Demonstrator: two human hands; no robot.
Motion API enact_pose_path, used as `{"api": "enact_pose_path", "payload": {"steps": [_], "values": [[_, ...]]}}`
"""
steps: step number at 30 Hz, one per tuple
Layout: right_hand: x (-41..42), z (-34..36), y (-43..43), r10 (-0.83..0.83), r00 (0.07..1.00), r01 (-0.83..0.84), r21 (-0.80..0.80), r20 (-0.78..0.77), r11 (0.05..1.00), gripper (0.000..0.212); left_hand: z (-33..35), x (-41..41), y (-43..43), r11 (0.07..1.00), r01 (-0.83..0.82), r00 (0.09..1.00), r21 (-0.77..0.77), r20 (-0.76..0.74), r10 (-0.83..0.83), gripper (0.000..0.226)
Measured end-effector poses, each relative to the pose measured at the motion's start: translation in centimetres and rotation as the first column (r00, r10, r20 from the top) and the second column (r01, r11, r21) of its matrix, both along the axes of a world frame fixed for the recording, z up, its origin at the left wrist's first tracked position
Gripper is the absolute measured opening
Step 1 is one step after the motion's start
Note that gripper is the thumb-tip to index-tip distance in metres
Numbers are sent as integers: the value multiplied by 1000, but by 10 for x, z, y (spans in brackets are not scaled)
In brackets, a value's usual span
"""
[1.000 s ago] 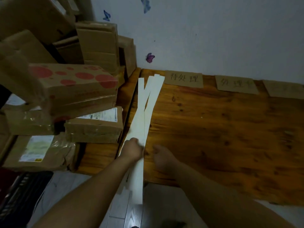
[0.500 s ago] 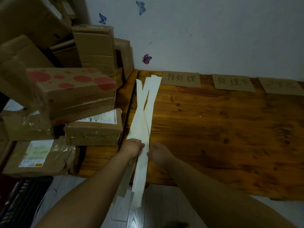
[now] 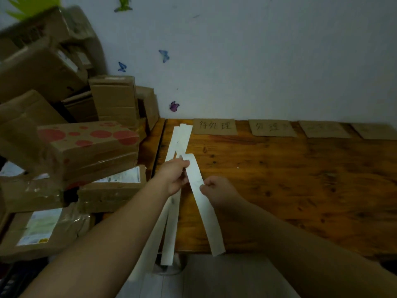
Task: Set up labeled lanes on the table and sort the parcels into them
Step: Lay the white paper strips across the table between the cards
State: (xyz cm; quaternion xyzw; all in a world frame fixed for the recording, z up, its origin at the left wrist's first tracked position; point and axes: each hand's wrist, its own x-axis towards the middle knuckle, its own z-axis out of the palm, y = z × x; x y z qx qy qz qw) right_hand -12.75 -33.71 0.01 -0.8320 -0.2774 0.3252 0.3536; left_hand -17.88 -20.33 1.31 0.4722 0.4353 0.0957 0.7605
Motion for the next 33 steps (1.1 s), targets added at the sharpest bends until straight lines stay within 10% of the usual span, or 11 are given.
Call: {"api": "enact_pose_path", "payload": {"steps": [10, 28, 33], "values": [[101, 49, -108, -192, 981, 190, 91, 7, 978, 13, 53, 125, -106, 946, 239, 967, 218, 36, -253, 18], [219, -18, -155, -126, 992, 128, -131, 17, 983, 13, 31, 296, -97, 933, 193, 977, 306, 33, -212, 32], [216, -36, -118, -240, 970, 231, -176, -33, 957, 55, -25, 322, -52, 800, 343, 939, 492, -200, -280, 41]]}}
